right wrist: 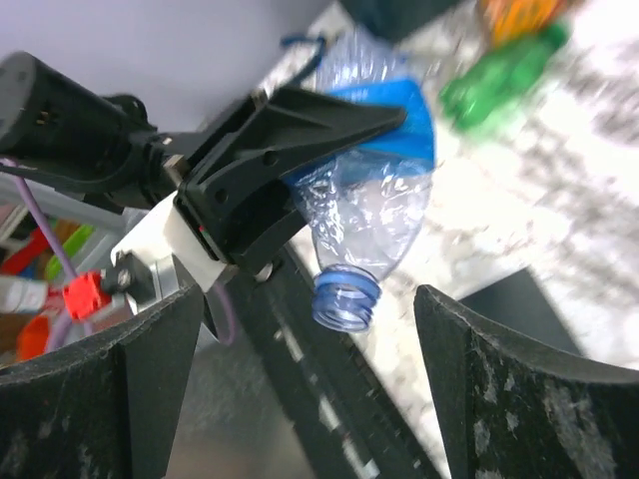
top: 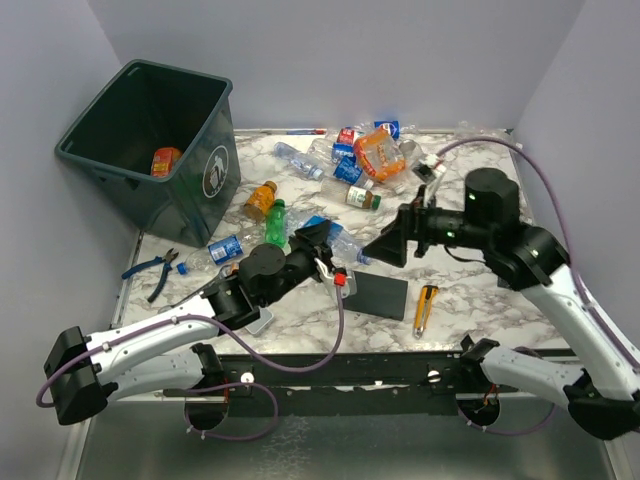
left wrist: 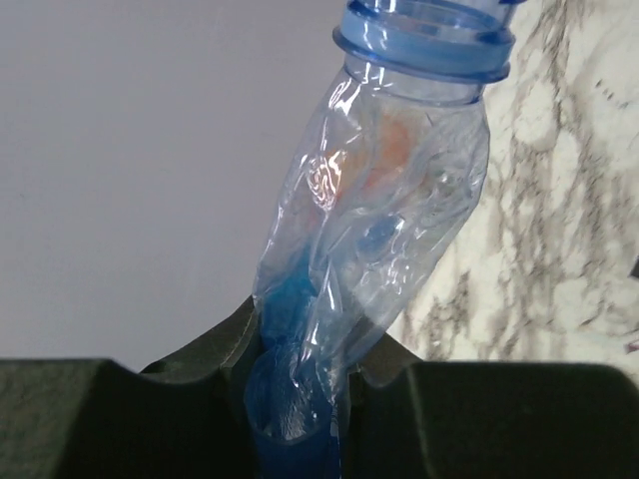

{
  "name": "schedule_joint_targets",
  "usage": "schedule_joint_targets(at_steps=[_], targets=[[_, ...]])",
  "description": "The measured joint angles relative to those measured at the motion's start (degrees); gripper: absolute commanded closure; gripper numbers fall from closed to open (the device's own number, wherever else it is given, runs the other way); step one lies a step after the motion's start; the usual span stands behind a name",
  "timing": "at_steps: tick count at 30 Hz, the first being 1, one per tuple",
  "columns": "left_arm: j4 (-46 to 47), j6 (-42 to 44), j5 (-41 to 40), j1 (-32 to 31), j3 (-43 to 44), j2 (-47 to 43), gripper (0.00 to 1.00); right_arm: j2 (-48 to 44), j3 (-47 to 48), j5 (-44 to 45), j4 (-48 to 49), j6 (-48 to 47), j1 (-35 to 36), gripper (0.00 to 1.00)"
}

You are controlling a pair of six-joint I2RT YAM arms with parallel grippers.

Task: Put the plastic bottles in the bin
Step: Pick up the plastic bottle at the center of the board.

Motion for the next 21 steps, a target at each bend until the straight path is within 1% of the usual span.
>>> schedule_joint_targets(at_steps=[2, 3, 5, 7, 9, 13, 15, 19, 21], targets=[[-0.02, -5.46, -0.07, 0.00, 0.02, -0.90, 0.97, -5.07, -2.21, 3.30, 4.57, -0.11, 0.00, 0.10], [0.00, -8.24, -0.04, 0.00, 0.09, -1.27, 0.99, -8.26, -4.42, 5.01, 7.76, -0.11, 0.00, 0.10], [-0.15, -15.32, 0.09, 0.00, 0.63, -1.81, 1.00, -15.45, -10.82, 8.46, 15.15, -0.07, 0.00, 0.08], [-0.15, -23.54, 0.70, 0.00, 1.68, -1.99, 1.00, -22.69, -18.18, 11.61, 22.67, -0.20, 0.00, 0.05], [0.09, -33.55, 2.34, 0.00, 2.97, -1.99, 1.00, -26.25, -22.40, 13.35, 27.04, -0.74, 0.00, 0.05], [1.86, -52.39, 7.80, 1.11, 5.66, -1.11, 1.00, -25.31, -25.88, 13.97, 31.78, -2.05, 0.00, 0.04], [4.11, -62.99, 12.59, 3.30, 7.28, 0.37, 1.00, -24.35, -28.09, 12.70, 33.97, -2.16, 0.00, 0.04], [11.58, -80.91, 22.21, 11.10, 7.98, 3.06, 1.00, -23.37, -32.24, 8.90, 37.66, -2.14, 0.00, 0.04], [18.40, -91.95, 27.43, 15.76, 7.74, 4.70, 1.00, -23.19, -33.40, 6.75, 39.28, -2.16, 0.00, 0.05]])
